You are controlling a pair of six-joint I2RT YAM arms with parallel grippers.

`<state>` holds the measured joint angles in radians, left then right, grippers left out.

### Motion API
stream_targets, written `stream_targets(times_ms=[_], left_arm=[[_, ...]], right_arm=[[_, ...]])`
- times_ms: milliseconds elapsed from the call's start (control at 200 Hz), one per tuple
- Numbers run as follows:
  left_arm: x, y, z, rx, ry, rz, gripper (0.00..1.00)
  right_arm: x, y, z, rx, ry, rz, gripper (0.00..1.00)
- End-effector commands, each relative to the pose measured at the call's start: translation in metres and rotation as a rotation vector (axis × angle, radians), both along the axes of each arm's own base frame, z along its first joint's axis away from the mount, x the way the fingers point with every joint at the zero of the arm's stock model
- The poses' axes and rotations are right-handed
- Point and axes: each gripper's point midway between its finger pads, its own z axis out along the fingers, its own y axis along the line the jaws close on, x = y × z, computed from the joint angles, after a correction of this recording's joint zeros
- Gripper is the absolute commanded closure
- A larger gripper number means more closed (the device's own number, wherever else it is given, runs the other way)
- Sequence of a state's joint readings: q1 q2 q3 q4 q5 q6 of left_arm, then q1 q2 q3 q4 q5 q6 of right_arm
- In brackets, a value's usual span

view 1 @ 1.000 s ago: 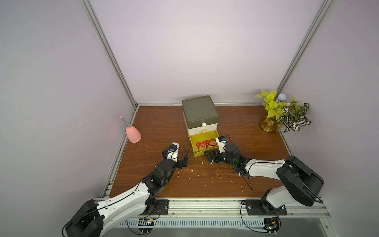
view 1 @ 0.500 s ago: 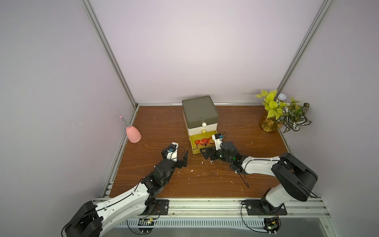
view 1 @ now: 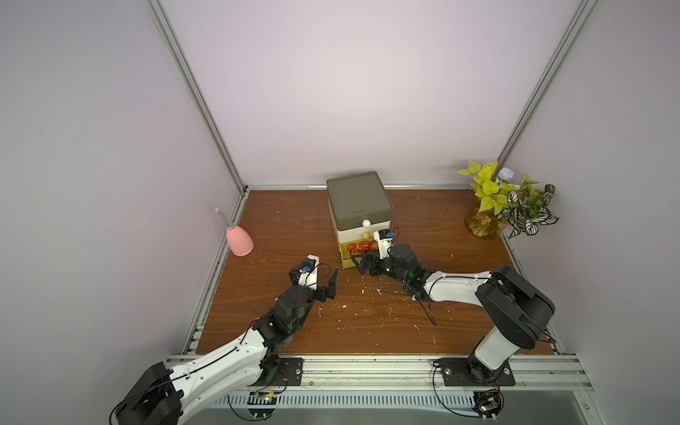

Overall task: Place the wired earphones into the drawer by color
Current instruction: Close the drawer in the storage box.

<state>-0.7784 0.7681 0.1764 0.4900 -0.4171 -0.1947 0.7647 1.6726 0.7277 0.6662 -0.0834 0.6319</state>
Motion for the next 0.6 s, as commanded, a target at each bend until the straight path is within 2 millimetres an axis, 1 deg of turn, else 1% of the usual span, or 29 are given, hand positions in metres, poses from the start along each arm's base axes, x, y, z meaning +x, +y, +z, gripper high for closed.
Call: stream_targets(times_ms=[0,200,335,596], left_arm=[[0.001,0.006,-0.003,0.001,0.001,0.025,0.01],[0.000,0.008,-0.002,0.000,-0.002,0.029,0.01],[0.000,0.007,-0.002,-0.001,-0.003,0.025,0.01],[0.000,0.007,-0.002,-0.001,-0.001,0.026,0.01]], right_arm=[[0.009,0.004,0.006,-0.003,-0.028,-0.014,0.01],[0.011,0.008,0.006,0.008,-0.025,-0.004,0.01],[0.012,0.006,0.003,-0.007,-0.023,-0.016,0.01],[0.025,0.004,0.000,-0.026,-0.040,-0.037,0.01]])
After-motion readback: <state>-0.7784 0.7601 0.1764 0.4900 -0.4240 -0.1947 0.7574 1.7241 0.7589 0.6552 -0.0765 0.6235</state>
